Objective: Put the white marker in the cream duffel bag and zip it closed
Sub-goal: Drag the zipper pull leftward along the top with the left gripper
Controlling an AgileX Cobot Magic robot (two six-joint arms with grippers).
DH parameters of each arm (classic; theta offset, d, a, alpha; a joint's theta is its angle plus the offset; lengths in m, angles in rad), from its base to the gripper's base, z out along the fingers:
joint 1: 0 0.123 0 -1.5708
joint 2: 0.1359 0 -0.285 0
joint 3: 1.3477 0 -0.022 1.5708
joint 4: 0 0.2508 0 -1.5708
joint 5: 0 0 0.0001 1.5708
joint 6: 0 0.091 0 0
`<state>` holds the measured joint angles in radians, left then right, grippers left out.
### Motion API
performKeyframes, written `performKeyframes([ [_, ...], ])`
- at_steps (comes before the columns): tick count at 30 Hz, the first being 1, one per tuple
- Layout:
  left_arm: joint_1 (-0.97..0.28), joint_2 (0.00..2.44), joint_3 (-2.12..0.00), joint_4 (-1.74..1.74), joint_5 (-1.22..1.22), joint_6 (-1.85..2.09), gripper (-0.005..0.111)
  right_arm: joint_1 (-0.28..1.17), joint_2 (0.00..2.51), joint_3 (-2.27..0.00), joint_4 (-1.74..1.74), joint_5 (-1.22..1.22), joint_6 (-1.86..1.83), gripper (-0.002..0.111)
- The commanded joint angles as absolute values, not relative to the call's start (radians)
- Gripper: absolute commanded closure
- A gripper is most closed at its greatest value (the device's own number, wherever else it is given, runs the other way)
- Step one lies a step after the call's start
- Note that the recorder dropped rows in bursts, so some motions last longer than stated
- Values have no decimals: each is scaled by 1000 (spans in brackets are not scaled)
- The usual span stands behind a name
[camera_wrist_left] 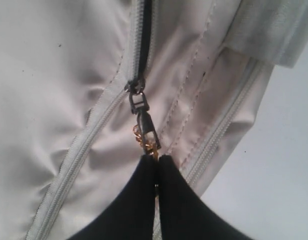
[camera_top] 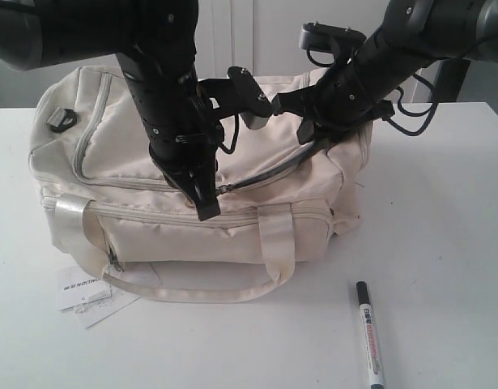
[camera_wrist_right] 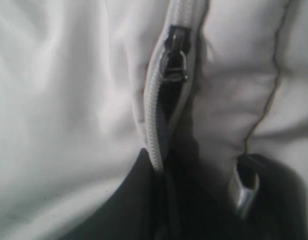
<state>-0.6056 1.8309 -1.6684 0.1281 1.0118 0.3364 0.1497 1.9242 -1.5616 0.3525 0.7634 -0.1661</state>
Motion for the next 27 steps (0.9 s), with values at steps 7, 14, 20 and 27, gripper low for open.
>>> performKeyframes([
  [7,-610,1814,-1666,190,1155,311,107,139,1915,-1563,296,728,-183,108],
  [14,-610,1814,-1666,205,1180,311,107,139,1915,-1563,268,734,-181,108],
  [20,-610,1814,-1666,260,1217,311,107,139,1915,-1563,268,734,-181,108],
  [27,-610,1814,-1666,305,1221,311,107,139,1915,-1563,268,734,-181,108],
])
